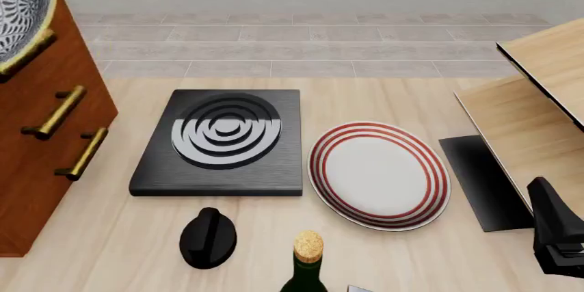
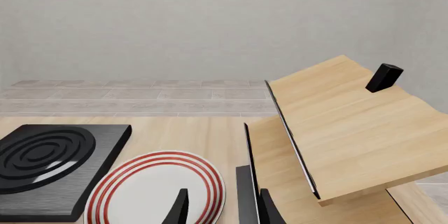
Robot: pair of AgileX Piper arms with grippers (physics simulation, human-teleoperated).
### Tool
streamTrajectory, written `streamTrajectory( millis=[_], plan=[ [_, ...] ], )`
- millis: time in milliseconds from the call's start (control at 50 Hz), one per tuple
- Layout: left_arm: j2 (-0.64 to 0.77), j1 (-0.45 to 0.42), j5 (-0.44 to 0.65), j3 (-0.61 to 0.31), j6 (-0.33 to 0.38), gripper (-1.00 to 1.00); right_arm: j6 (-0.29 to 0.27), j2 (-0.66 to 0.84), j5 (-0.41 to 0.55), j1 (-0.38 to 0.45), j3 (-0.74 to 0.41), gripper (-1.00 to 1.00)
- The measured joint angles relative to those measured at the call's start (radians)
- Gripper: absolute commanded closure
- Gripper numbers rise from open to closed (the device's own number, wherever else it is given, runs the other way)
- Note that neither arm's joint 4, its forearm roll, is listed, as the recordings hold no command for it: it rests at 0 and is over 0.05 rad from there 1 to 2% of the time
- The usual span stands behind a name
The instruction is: Put the bowl on the top of the cabinet.
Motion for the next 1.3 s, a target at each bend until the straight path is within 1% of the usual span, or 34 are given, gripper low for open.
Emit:
streamTrajectory(
  millis=[200, 400, 600, 1020, 1160, 1300],
  plan=[
    [0.036, 0.058, -0.035, -0.017, -0.071, 1.00, 0.000, 0.000, 0.000, 0.000, 0.000, -1.00],
    [0.083, 0.102, -0.053, -0.033, -0.174, 1.00, 0.000, 0.000, 0.000, 0.000, 0.000, -1.00],
    [0.120, 0.147, -0.077, -0.050, -0.252, 1.00, 0.000, 0.000, 0.000, 0.000, 0.000, -1.00],
    [0.172, 0.191, -0.095, -0.100, -0.356, 1.00, 0.000, 0.000, 0.000, 0.000, 0.000, -1.00],
    [0.202, 0.219, -0.104, -0.107, -0.397, 1.00, 0.000, 0.000, 0.000, 0.000, 0.000, -1.00],
    [0.250, 0.269, -0.122, -0.106, -0.433, 1.00, 0.000, 0.000, 0.000, 0.000, 0.000, -1.00]
  ],
)
